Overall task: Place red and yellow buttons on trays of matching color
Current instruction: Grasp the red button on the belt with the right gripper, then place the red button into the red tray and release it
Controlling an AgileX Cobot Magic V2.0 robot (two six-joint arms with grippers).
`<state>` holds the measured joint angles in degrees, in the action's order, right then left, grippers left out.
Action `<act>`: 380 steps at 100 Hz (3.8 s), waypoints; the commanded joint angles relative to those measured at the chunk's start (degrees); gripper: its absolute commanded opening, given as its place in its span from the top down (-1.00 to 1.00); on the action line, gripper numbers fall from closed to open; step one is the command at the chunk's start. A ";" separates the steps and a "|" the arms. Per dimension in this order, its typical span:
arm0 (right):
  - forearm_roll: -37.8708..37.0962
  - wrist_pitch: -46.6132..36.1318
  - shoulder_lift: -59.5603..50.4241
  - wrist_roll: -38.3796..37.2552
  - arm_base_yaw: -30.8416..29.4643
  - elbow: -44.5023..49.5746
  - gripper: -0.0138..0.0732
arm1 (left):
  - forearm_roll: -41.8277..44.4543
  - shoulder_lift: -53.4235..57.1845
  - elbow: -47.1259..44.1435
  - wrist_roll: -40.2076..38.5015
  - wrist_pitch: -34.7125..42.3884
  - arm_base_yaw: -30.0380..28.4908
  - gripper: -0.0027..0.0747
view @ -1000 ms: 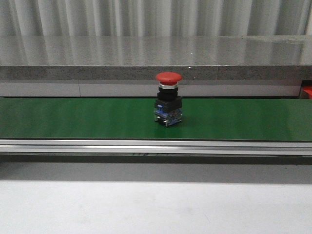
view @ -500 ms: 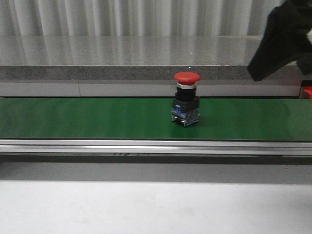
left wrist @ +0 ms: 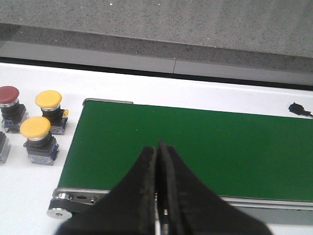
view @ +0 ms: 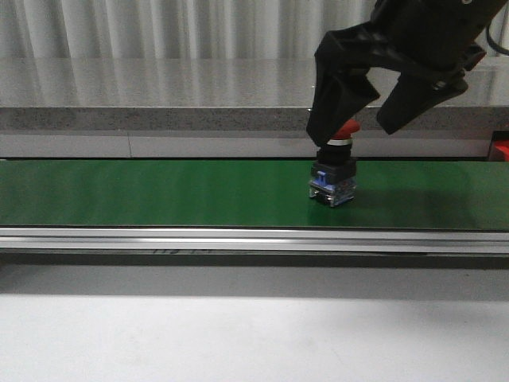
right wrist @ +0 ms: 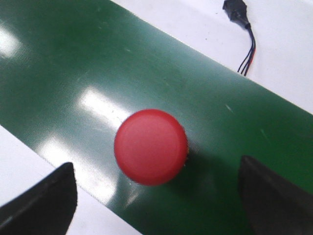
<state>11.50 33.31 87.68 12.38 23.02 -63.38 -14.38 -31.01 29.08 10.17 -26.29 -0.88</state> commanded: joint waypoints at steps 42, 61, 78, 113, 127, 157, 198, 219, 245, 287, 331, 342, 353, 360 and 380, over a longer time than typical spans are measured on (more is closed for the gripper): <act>0.49 2.04 2.46 -0.48 -2.79 -5.14 0.44 | -1.02 -0.05 1.44 0.15 4.23 0.32 0.98; 0.49 9.09 2.46 -0.48 -10.13 -12.88 0.44 | -1.02 -0.05 1.44 0.15 4.23 0.32 0.98; 0.49 8.98 2.58 -0.54 -20.25 -19.79 0.44 | -1.02 -0.05 1.44 0.15 4.23 0.32 0.98; 0.98 1.54 13.00 -3.09 -41.69 -26.56 0.44 | -1.02 -0.05 1.44 0.15 4.23 0.32 0.98; 1.42 0.48 19.28 -3.09 -44.99 -28.05 0.44 | -1.02 -0.05 1.44 0.15 4.23 0.32 0.98; 3.36 -3.76 25.18 -3.09 -45.76 -28.78 0.44 | -1.02 -0.05 1.44 0.15 4.23 0.32 0.98; 3.37 -4.79 27.26 -3.09 -45.76 -28.78 -0.07 | -1.02 -0.05 1.44 0.15 4.23 0.32 0.98; 3.37 -4.44 27.15 -3.09 -45.76 -28.78 -0.62 | -1.02 -0.05 1.44 0.15 4.23 0.32 0.98; 3.37 -4.02 21.57 -3.09 -45.70 -30.72 -0.69 | -1.02 -0.05 1.44 0.15 4.23 0.32 0.98; 3.37 -8.40 -2.89 1.48 -36.58 -16.61 -0.68 | -1.02 -0.05 1.44 0.15 4.23 0.32 0.98; 3.37 -9.63 -28.84 1.42 -28.34 17.60 -0.67 | -1.02 -0.05 1.44 0.15 4.23 0.32 0.98; 5.00 -8.97 -32.92 0.82 -28.27 20.66 -0.46 | -1.02 -0.05 1.44 0.15 4.23 0.32 0.98; 5.60 -8.97 -36.17 0.83 -28.27 21.52 0.13 | -1.02 -0.05 1.44 0.15 4.23 0.32 0.98; 5.60 -8.95 -37.04 0.83 -28.27 21.52 0.55 | -1.02 -0.05 1.44 0.15 4.23 0.32 0.98; 5.60 -9.07 -37.45 0.83 -28.27 21.52 0.84 | -1.02 -0.05 1.44 0.15 4.23 0.32 0.98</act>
<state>16.35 27.83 50.94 12.84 -5.15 -40.49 -14.38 -31.01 29.08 10.25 -26.29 -0.88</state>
